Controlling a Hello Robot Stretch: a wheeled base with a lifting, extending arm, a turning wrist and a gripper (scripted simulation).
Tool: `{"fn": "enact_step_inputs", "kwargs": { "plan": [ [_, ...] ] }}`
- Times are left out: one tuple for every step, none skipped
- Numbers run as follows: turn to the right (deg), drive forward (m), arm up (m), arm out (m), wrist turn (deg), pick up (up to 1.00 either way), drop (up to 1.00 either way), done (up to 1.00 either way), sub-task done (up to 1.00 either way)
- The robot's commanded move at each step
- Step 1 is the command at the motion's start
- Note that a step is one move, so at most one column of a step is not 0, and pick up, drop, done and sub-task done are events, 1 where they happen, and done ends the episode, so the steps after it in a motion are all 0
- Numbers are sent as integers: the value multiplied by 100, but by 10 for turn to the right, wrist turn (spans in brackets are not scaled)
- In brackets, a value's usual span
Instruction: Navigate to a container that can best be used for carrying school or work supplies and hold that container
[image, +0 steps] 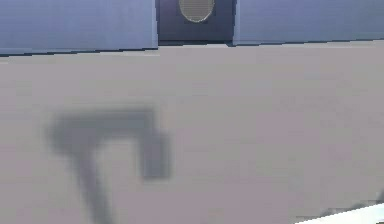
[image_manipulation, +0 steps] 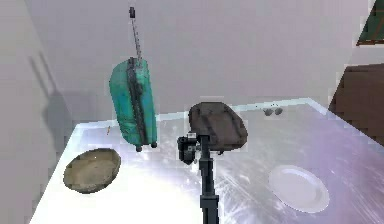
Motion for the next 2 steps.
{"fn": "enact_step_inputs", "kwargs": {
  "plan": [
    [0,0,10,0,0,0,0,0,0],
    [0,0,0,0,0,0,0,100,0]
  ]
}}
